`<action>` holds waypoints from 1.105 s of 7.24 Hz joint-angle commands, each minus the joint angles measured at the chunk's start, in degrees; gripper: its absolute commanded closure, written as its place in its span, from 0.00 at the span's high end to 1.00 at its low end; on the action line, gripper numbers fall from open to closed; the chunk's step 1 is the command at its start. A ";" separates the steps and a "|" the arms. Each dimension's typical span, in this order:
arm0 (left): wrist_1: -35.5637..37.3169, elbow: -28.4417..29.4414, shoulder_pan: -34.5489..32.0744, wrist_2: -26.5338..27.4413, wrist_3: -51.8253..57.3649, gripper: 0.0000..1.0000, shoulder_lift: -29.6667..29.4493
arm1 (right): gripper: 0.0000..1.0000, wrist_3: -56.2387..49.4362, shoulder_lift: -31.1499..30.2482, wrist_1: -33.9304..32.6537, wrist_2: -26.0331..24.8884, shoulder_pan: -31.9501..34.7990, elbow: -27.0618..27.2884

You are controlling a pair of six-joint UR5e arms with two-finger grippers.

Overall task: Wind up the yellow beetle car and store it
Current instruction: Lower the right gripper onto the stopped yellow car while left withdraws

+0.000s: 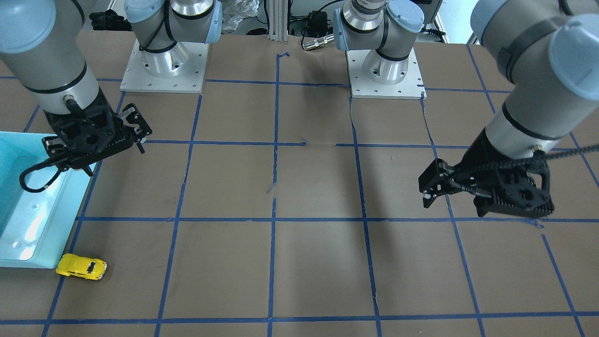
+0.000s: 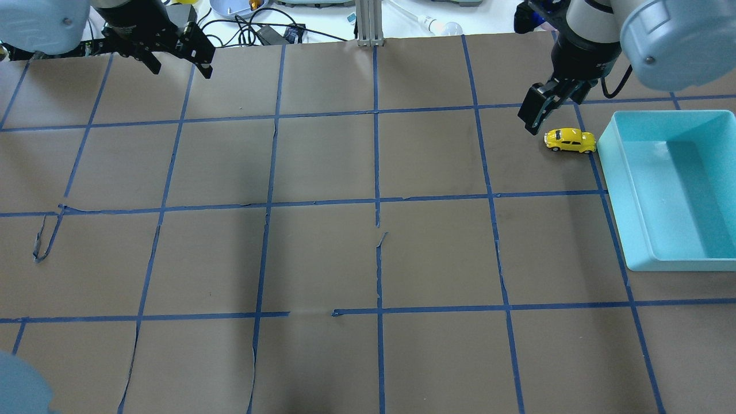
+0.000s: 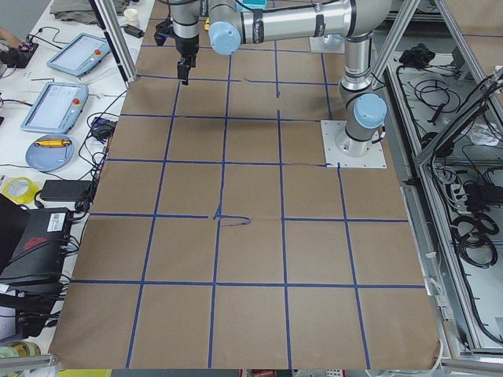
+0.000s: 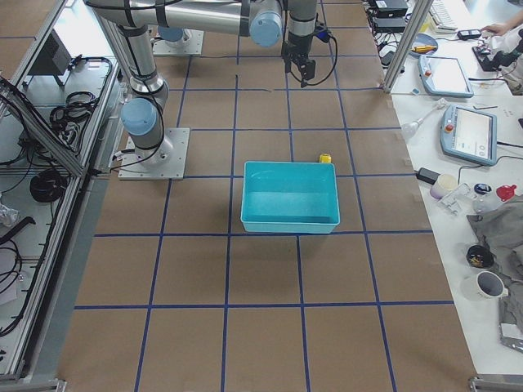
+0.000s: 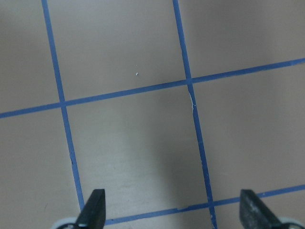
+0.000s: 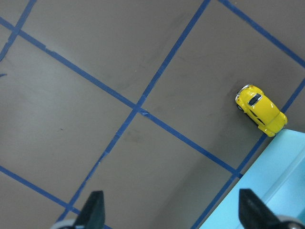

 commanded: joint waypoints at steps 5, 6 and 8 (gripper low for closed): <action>-6.54 -15.46 -0.33 0.23 -5.03 1.00 16.01 | 1.00 -31.17 17.19 -22.98 -8.53 -5.38 0.43; -6.75 -15.46 -0.41 0.23 -5.03 1.00 16.11 | 1.00 -33.41 19.39 -24.85 -8.90 -5.64 0.43; -6.75 -15.46 -0.50 0.05 -5.39 1.00 15.93 | 1.00 -35.61 22.74 -25.39 -8.46 -6.43 0.34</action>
